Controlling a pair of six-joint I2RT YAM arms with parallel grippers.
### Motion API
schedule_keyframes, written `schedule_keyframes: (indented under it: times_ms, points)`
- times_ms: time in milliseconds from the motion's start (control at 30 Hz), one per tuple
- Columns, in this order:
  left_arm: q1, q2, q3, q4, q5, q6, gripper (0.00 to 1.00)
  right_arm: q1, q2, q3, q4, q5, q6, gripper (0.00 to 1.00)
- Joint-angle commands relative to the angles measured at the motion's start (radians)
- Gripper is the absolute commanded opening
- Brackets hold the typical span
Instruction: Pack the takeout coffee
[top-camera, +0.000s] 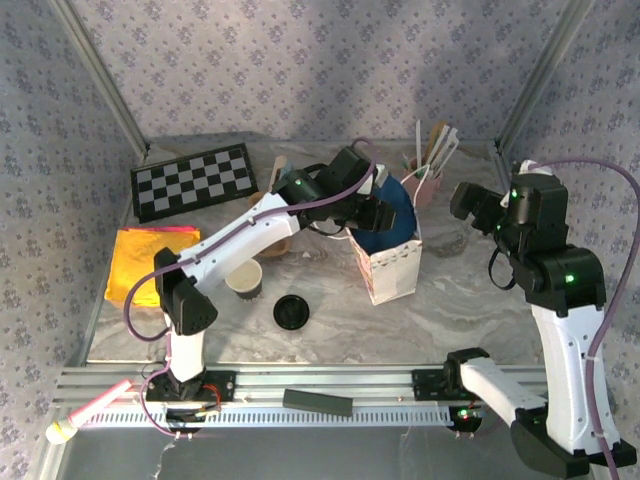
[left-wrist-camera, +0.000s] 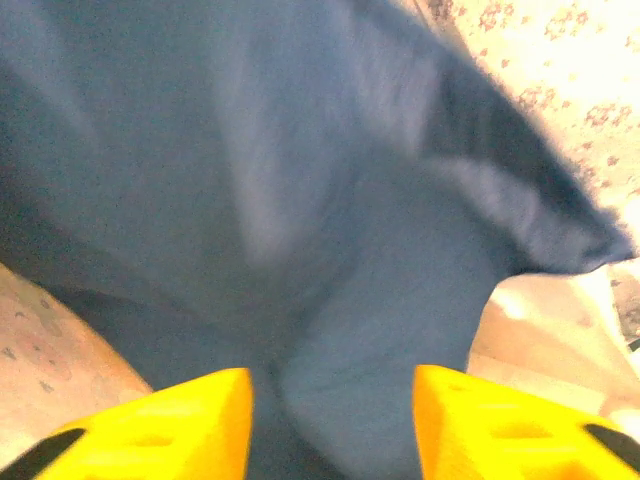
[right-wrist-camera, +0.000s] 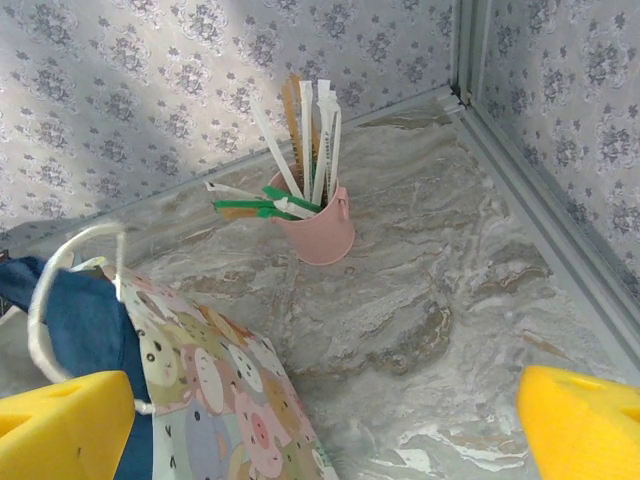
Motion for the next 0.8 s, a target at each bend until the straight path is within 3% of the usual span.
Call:
schedule_keyframes:
  times_ms: [0, 100, 333, 400, 433, 467, 600, 767]
  points:
    - [0.0, 0.015, 0.104, -0.037, -0.012, 0.01, 0.53, -0.006, 0.006, -0.013, 0.015, -0.016, 0.016, 1.0]
    - [0.0, 0.031, 0.182, -0.067, -0.01, 0.016, 0.62, -0.008, 0.013, -0.014, 0.017, -0.019, 0.016, 1.0]
    - [0.008, 0.064, 0.328, -0.142, -0.028, 0.038, 0.69, -0.01, 0.023, -0.023, 0.024, -0.023, 0.014, 1.0]
    - [0.023, 0.055, 0.34, -0.153, -0.053, 0.038, 0.81, -0.014, 0.029, -0.027, 0.028, -0.03, 0.014, 1.0]
    - [0.032, 0.047, 0.337, -0.155, -0.062, 0.041, 0.82, -0.016, 0.032, -0.029, 0.028, -0.034, 0.014, 1.0]
    - [0.044, 0.035, 0.333, -0.161, -0.078, 0.042, 0.9, -0.019, 0.037, -0.03, 0.027, -0.039, 0.014, 1.0]
    - [0.104, -0.038, 0.28, -0.183, -0.165, 0.064, 1.0, -0.059, 0.05, -0.048, 0.028, -0.059, 0.009, 1.0]
    - [0.229, -0.221, 0.045, -0.124, -0.265, 0.05, 1.0, -0.191, 0.069, -0.09, 0.04, -0.161, 0.027, 1.0]
